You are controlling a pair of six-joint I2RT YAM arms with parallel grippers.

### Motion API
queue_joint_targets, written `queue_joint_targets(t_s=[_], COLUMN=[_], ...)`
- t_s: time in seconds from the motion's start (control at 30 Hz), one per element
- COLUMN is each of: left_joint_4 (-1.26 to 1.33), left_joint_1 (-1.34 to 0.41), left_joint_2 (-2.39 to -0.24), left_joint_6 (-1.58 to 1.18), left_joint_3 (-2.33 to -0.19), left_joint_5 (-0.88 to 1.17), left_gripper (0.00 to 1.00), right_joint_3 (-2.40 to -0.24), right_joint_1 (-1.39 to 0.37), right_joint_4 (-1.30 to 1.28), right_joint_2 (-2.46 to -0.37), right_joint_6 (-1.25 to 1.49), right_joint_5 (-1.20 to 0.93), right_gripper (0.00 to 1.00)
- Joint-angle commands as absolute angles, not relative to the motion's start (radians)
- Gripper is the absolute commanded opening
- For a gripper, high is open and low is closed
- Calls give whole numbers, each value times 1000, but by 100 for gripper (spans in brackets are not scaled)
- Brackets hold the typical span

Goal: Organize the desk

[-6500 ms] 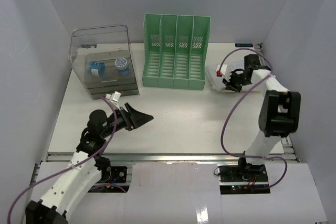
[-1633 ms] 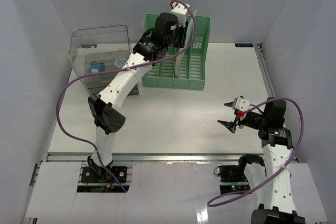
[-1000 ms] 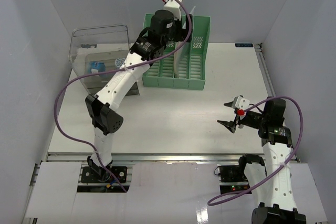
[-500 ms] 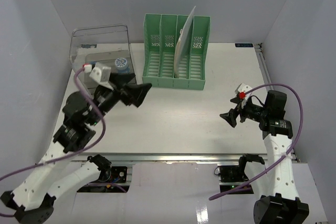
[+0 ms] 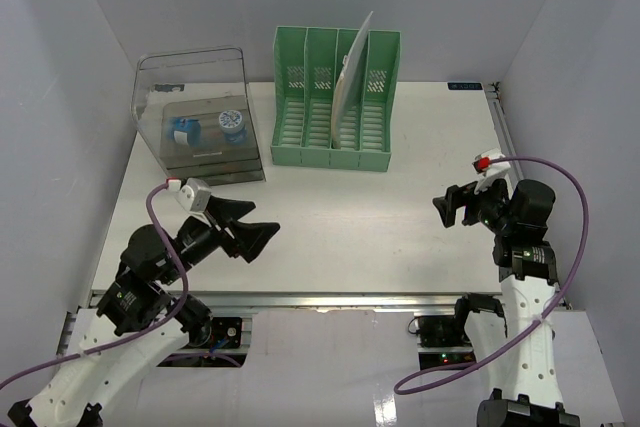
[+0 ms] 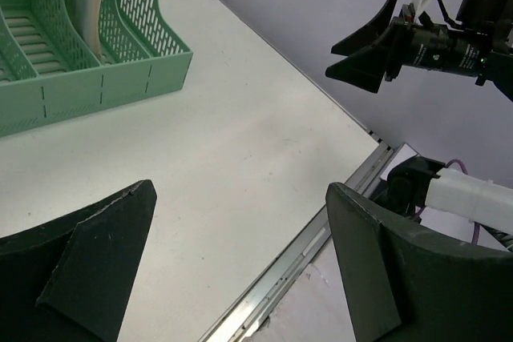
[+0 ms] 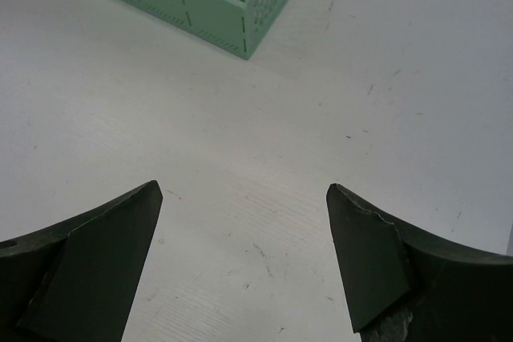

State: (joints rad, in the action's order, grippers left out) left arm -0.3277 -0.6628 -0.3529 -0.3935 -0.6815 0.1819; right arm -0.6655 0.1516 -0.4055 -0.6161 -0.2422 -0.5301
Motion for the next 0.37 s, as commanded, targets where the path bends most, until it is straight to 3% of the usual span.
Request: queue_joint_targets(t_s=[0.0,0.33], left_joint_4=[-394,-425], left_joint_1=[-660,-660], left_joint_2=[-307,-217], left_joint_6=[-388,-401], left_joint_3=[-656,-598], left_joint_5=[207,157], left_gripper=[98,98], right_joint_3=[-616,-563], right_joint_1=[158,158], right_joint_4=[-335,-321], right_joint_2=[-573,-523], right_joint_6=[-154,-151], right_joint_5=[-352,-323], right_gripper=[90,90])
